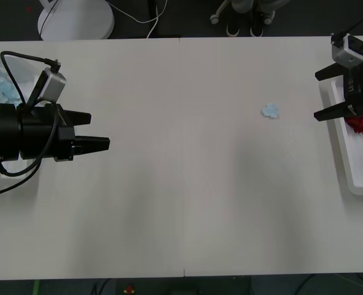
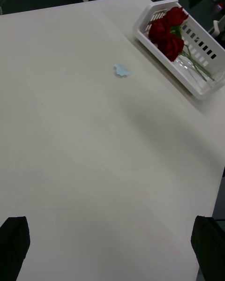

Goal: Put the red flowers into the right box and the blue flowers into the left box

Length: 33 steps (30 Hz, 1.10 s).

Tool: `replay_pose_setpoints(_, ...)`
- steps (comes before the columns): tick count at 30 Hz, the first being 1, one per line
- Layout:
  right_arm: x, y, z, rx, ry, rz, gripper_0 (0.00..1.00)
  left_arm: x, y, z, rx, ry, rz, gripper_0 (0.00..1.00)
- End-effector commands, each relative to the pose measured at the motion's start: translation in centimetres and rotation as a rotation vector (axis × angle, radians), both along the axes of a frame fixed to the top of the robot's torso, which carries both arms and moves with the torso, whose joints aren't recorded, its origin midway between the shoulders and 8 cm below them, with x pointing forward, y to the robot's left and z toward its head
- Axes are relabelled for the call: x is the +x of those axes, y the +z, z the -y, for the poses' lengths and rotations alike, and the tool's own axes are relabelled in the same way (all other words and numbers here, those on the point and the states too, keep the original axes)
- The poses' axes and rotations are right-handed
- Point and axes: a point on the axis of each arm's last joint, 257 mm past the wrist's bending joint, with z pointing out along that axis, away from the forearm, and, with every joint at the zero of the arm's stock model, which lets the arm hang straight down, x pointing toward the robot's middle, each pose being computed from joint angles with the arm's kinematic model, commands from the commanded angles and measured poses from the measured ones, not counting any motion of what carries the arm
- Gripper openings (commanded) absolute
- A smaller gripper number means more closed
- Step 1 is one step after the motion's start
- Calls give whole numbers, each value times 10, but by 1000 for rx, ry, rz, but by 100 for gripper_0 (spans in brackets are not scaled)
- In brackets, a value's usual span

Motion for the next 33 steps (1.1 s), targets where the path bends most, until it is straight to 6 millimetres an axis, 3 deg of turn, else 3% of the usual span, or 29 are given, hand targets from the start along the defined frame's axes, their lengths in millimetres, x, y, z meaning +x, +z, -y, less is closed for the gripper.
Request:
replay_pose_setpoints(1, -17, 4, -25, -3, 74, 2, 98, 0, 7, 21, 25, -151, 135, 100)
replay_pose_setpoints(7, -32, 6, -67, 38, 164, 24, 98, 2, 10, 37, -11, -174, 170, 100)
replay_pose_setpoints(12, -35, 12, -85, 110, 181, 16, 100, 4, 4, 38, 14, -175, 179, 100)
replay_pose_setpoints(24, -42, 9, -99, 144, 205, -5, 100, 2, 1, 40, 18, -182, 173, 100)
replay_pose_setpoints(33, -40, 5, -98, 133, 200, -3, 100, 2, 1, 40, 18, -182, 173, 100)
